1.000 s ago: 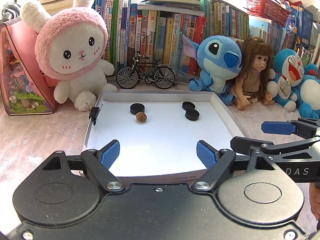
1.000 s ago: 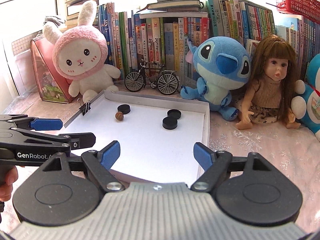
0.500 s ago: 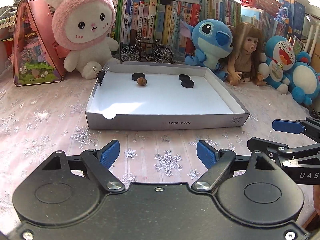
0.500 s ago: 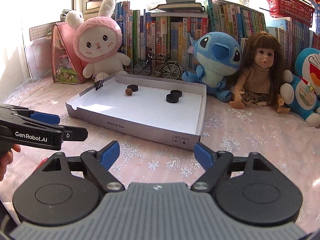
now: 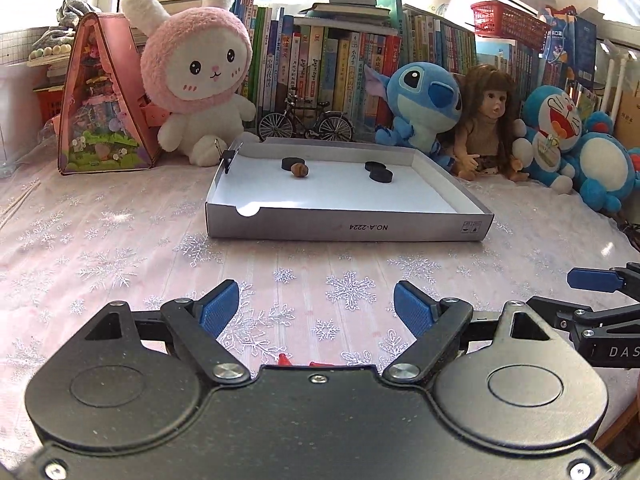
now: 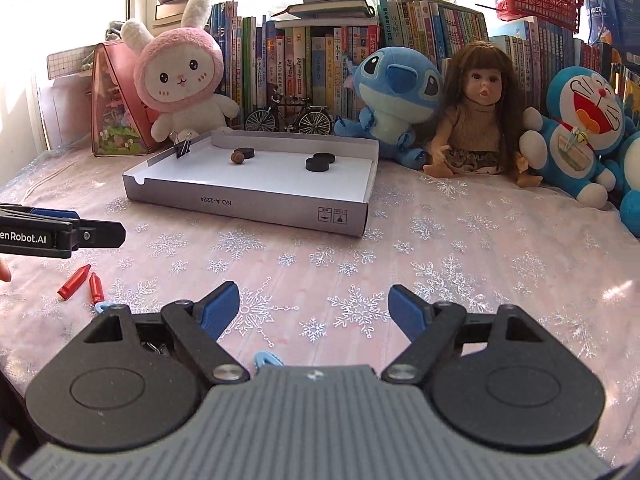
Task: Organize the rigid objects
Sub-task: 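Withdraw both open grippers from the tray toward the table objects, then move the left gripper to a red crayon while the right gripper approaches the blue hair clip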
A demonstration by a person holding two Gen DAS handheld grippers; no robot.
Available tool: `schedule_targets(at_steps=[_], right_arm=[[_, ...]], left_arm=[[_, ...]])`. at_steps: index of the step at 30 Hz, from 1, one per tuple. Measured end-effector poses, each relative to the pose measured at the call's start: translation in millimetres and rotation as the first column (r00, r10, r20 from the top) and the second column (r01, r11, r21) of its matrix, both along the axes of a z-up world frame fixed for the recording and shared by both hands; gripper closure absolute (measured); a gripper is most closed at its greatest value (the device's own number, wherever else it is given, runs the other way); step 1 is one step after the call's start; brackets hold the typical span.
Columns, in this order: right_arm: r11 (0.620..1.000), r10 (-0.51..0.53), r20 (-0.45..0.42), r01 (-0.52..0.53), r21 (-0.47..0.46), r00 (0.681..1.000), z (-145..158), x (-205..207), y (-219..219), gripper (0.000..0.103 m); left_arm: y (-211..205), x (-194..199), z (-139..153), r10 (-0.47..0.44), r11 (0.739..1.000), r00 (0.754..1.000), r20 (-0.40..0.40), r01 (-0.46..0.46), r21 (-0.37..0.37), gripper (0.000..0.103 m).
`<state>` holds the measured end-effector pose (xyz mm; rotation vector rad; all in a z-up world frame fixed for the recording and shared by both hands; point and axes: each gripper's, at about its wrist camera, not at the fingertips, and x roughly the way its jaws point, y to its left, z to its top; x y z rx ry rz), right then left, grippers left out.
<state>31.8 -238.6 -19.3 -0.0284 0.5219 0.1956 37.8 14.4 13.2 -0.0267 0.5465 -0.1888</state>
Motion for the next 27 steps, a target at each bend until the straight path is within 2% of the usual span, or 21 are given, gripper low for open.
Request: schedule_targets(at_steps=[2, 4, 10, 14, 17, 21, 24, 27], right_arm=[[1.000, -0.014, 0.009, 0.014, -0.005, 1.000, -3, -6, 0, 0.014], [1.000, -0.031, 0.015, 0.031, -0.004, 0.999, -6, -11, 0, 0.014], [0.999, -0.048, 0.048, 0.048, 0.005, 0.998, -13, -25, 2, 0.014], [0.998, -0.061, 0.088, 0.060, 0.015, 0.994, -14, -34, 3, 0.014], [0.996, -0.076, 0.111, 0.072, 0.047, 0.991, -15, -39, 0, 0.014], [0.997, -0.081, 0.118, 0.079, 0.022, 0.990, -18, -43, 2, 0.014], [0.997, -0.078, 0.113, 0.077, 0.013, 0.991, -21, -46, 4, 0.014], [0.997, -0.078, 0.097, 0.076, 0.021, 0.992, -23, -47, 4, 0.014]], left_arm=[[-3, -10, -1, -0.001, 1.000, 0.999, 0.041, 0.000, 0.030, 0.018], [-3, -16, -3, 0.014, 0.999, 0.999, 0.043, -0.016, 0.035, 0.018], [9, -25, -10, 0.068, 0.997, 0.998, 0.011, -0.067, -0.028, 0.018], [17, -30, -15, 0.079, 0.996, 0.997, -0.003, -0.079, -0.032, 0.027], [22, -34, -17, 0.089, 0.995, 0.996, -0.020, -0.090, -0.043, 0.029], [24, -39, -20, 0.086, 0.995, 0.996, -0.033, -0.088, -0.043, 0.033], [24, -41, -21, 0.080, 0.996, 0.996, -0.042, -0.082, -0.043, 0.039], [25, -41, -23, 0.075, 0.996, 0.996, -0.058, -0.078, -0.049, 0.050]])
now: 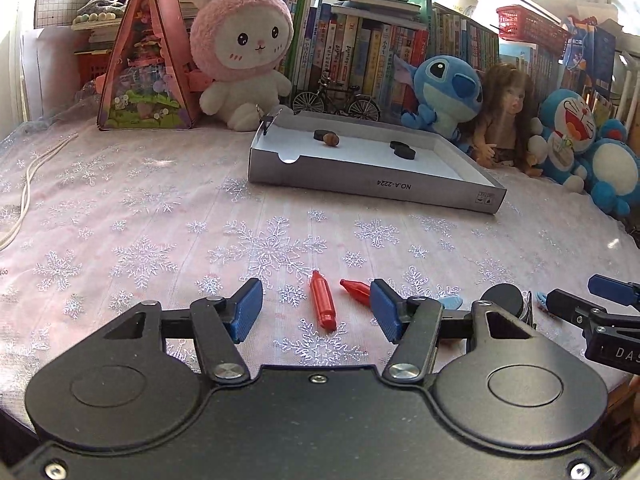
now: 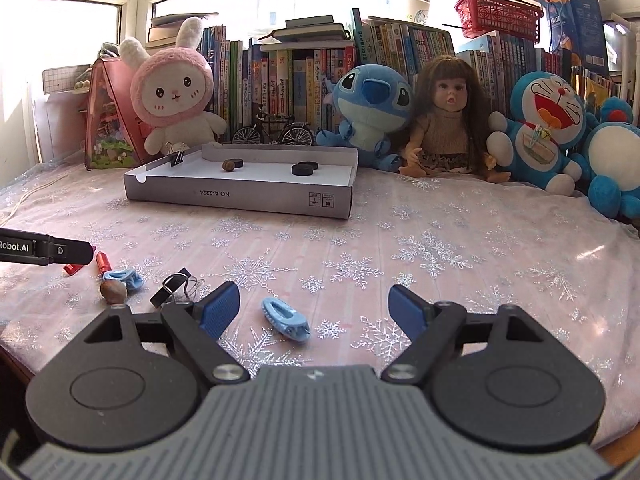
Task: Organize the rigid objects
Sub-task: 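Move the left gripper to a red crayon while the right gripper approaches the blue hair clip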
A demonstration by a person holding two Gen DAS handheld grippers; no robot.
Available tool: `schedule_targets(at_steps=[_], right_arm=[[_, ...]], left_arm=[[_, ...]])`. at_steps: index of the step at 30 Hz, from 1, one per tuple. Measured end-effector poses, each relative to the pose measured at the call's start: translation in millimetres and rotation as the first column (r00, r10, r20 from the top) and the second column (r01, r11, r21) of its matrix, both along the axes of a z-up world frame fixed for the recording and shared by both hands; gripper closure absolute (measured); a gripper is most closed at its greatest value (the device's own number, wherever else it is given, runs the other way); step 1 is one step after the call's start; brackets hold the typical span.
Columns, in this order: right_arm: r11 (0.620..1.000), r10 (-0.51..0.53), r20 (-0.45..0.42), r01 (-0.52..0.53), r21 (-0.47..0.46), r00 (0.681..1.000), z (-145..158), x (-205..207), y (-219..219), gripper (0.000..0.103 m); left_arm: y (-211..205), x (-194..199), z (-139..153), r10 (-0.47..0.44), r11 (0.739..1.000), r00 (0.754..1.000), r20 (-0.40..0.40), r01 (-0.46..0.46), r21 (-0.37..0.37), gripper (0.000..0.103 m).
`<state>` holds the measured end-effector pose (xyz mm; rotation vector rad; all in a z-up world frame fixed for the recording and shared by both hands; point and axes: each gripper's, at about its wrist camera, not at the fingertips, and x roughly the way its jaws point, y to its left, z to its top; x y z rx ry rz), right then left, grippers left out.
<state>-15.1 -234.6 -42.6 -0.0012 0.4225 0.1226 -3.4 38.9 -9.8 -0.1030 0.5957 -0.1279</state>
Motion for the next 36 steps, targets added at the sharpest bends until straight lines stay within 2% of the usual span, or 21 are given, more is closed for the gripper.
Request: schedule_targets(at_steps=[2, 4, 11, 27, 32, 36], right_arm=[[1.000, -0.003, -0.004, 0.003, -0.002, 1.000, -1, -1, 0, 0.015], [1.000, 0.000, -0.007, 0.000, -0.007, 1.000, -2, -1, 1, 0.017], [0.999, -0.004, -0.022, 0.003, -0.054, 1.000, -4, -2, 0, 0.019], [0.997, -0.047, -0.046, 0.045, -0.057, 0.998, -6, 2, -4, 0.021], [0.999, -0.042, -0.062, 0.041, -0.025, 0.997, -6, 1, -3, 0.023], [0.999, -0.036, -0.076, 0.036, 0.004, 0.996, -5, 1, 0, 0.025]], left_arm=[[0, 1, -1, -0.001, 1.000, 1.000, -0.010, 0.001, -0.003, 0.059], [1, 0, -2, -0.002, 1.000, 1.000, -0.013, 0.002, -0.003, 0.060], [6, -3, -1, 0.006, 0.999, 1.000, -0.010, -0.005, 0.045, 0.060], [25, 3, -4, 0.095, 0.990, 0.995, -0.006, -0.094, 0.109, 0.060], [19, 0, -1, 0.039, 0.996, 0.999, 0.009, -0.039, 0.081, 0.058], [8, 0, -1, 0.002, 0.996, 1.000, 0.019, -0.004, 0.087, 0.053]])
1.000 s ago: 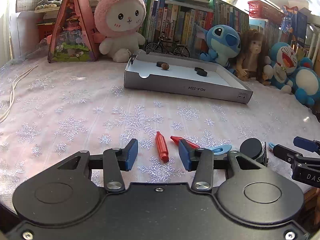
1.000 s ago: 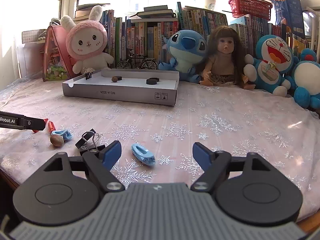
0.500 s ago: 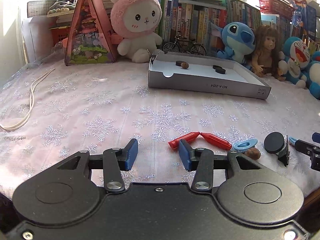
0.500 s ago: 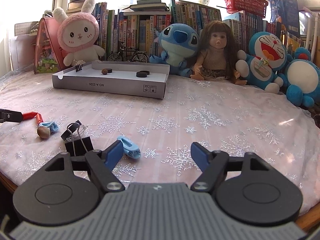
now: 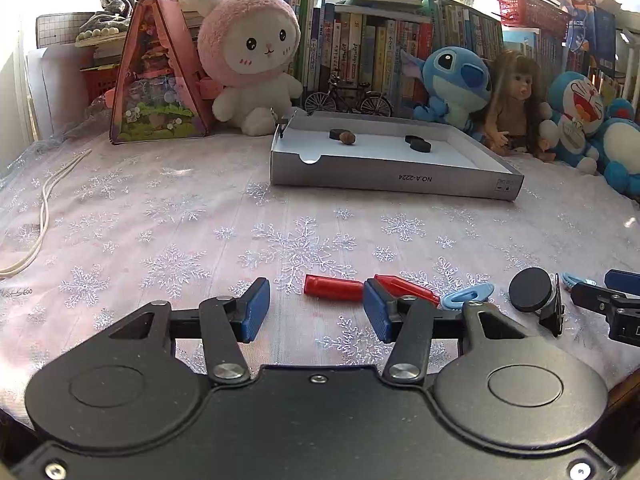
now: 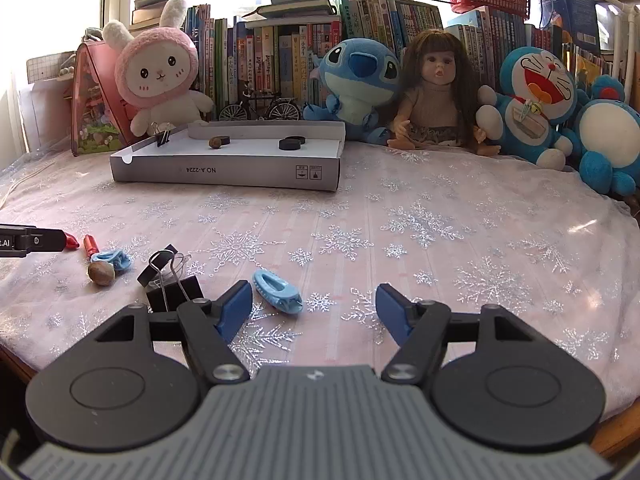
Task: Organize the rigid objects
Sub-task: 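Move the left gripper to a red crayon while the right gripper approaches the blue hair clip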
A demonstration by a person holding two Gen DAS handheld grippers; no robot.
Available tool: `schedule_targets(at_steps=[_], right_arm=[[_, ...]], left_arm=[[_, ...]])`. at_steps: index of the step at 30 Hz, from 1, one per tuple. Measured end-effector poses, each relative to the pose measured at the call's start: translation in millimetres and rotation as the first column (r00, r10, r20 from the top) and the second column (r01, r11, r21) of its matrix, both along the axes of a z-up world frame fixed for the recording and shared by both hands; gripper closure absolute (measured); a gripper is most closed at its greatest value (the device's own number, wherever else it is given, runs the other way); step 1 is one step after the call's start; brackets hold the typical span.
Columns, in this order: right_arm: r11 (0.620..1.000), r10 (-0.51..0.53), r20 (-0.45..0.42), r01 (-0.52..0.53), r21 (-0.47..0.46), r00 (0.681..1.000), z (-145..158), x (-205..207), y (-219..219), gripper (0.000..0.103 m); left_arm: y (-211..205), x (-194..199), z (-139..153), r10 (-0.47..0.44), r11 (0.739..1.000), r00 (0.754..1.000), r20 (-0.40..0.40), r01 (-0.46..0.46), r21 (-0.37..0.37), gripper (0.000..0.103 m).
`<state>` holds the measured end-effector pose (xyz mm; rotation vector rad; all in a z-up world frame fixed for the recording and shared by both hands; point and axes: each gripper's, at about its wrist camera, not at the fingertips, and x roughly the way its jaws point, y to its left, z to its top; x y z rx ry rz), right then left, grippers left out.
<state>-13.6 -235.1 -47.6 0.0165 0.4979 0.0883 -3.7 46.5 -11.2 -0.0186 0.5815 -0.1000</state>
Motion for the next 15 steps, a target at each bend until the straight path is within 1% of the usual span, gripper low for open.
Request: schedule_targets(at_steps=[7, 11, 13, 15], right_arm=[[1.000, 0.008, -0.012, -0.008, 0.022, 1.000, 1, 1, 7, 0.027], [0.999, -0.011, -0.022, 0.011, 0.032, 1.000, 2, 3, 11, 0.030], [0.999, -0.028, -0.028, 0.029, 0.033, 0.999, 3, 3, 12, 0.034], [0.999, -0.029, -0.032, 0.030, 0.025, 0.999, 3, 3, 12, 0.035]], left_arm=[[-16, 3, -2, -0.027, 0.999, 0.999, 0.028, 0.026, 0.048, 0.046], [-22, 4, -5, -0.043, 0.995, 0.998, 0.036, 0.039, 0.089, 0.046], [-22, 5, -6, -0.046, 0.995, 0.998, 0.031, 0.043, 0.093, 0.046], [-21, 6, -8, -0.048, 0.995, 0.999, 0.025, 0.046, 0.085, 0.047]])
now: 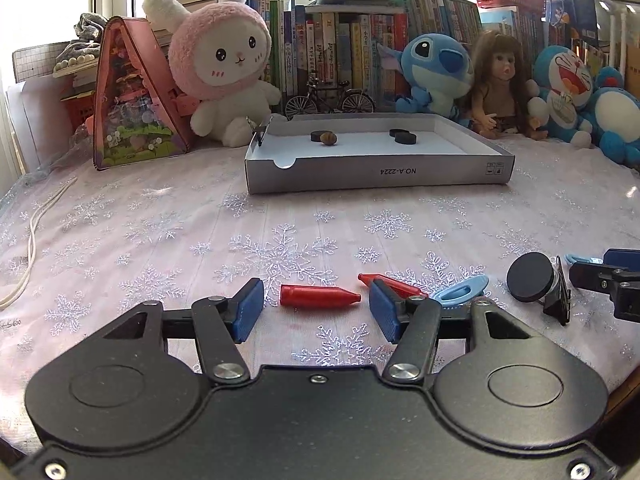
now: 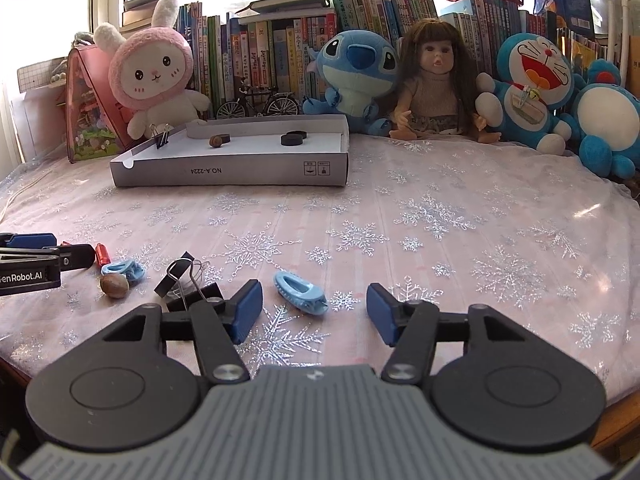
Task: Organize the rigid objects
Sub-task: 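Move the left gripper to a red crayon while the right gripper approaches the blue hair clip, then close the left gripper on the red crayon while the right gripper grasps the blue hair clip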
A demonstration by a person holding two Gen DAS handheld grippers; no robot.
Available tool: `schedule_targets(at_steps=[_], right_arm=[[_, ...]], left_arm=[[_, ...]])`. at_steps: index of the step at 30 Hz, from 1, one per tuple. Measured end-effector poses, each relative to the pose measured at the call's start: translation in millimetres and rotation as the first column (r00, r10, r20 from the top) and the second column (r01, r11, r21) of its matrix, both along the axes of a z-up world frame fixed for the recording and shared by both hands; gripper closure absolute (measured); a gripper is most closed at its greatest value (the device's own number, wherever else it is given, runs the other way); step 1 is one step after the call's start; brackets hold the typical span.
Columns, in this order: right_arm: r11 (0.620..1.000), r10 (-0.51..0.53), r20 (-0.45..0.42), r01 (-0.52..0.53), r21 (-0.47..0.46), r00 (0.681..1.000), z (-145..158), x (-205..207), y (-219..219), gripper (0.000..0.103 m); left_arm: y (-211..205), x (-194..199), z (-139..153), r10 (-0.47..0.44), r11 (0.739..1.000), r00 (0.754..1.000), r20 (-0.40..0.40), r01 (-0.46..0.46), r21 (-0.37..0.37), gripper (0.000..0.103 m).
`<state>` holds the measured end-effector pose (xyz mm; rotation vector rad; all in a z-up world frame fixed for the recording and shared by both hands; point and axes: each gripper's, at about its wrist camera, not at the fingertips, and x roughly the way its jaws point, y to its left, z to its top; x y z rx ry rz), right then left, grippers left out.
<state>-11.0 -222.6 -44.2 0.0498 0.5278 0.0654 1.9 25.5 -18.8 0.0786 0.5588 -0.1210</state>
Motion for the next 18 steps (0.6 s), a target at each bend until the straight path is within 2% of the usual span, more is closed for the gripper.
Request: schedule_targets(at_steps=[5, 8, 12, 15, 18], right_arm=[[0.998, 0.001, -0.010, -0.002, -0.064, 1.000, 0, -3, -5, 0.037], [0.995, -0.046, -0.012, 0.045, -0.094, 0.999, 0, -1, -13, 0.038], [0.992, -0.109, -0.022, 0.107, -0.066, 0.994, 1, 4, -24, 0.041], [0.998, -0.067, -0.012, 0.067, -0.020, 0.998, 4, 1, -24, 0.041], [0.999, -0.012, 0.009, 0.012, -0.047, 1.000, 5, 0, -14, 0.041]], left_arm=[[5, -1, 0, 0.000, 1.000, 1.000, 0.001, 0.000, -0.008, 0.047], [7, -1, -1, -0.003, 1.000, 1.000, 0.000, 0.003, -0.009, 0.047], [6, -1, -1, -0.011, 1.000, 1.000, 0.001, 0.011, -0.001, 0.047], [5, -1, -2, -0.015, 1.000, 1.000, 0.000, 0.015, 0.000, 0.047], [3, 0, -3, -0.018, 1.000, 1.000, 0.001, 0.018, 0.006, 0.047]])
